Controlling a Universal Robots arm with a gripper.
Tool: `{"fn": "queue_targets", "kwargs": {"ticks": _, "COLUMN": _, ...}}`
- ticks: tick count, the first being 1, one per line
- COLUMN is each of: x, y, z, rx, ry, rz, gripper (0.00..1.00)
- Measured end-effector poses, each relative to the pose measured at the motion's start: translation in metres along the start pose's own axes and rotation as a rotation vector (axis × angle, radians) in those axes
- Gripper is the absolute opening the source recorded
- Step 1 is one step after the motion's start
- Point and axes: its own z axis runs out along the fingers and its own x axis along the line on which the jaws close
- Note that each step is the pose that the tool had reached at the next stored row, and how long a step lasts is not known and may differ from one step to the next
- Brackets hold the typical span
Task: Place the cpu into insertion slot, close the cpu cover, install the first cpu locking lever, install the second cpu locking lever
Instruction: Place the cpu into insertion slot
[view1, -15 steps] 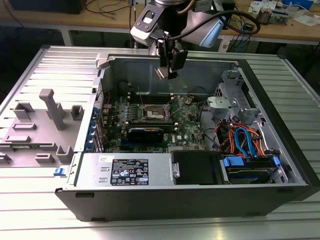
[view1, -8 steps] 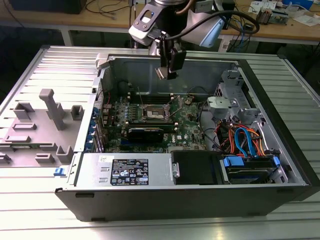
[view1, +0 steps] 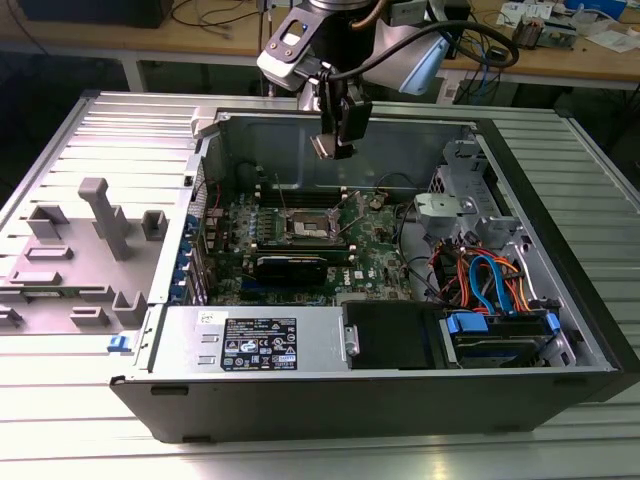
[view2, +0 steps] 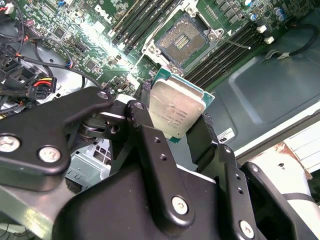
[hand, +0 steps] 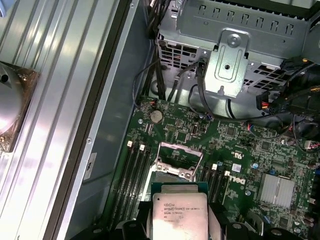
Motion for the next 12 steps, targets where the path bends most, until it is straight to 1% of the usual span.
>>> {"fn": "queue_targets", "kwargs": {"ticks": 6, "x": 0.0, "y": 0.0, "z": 0.0, "rx": -0.0001, "ry": -0.0002, "rz": 0.003, "gripper": 0.54}}
{"fn": "queue_targets", "kwargs": {"ticks": 12, "x": 0.0, "y": 0.0, "z": 0.0001, "rx": -0.0004, "ry": -0.0022, "rz": 0.027, "gripper": 0.54}}
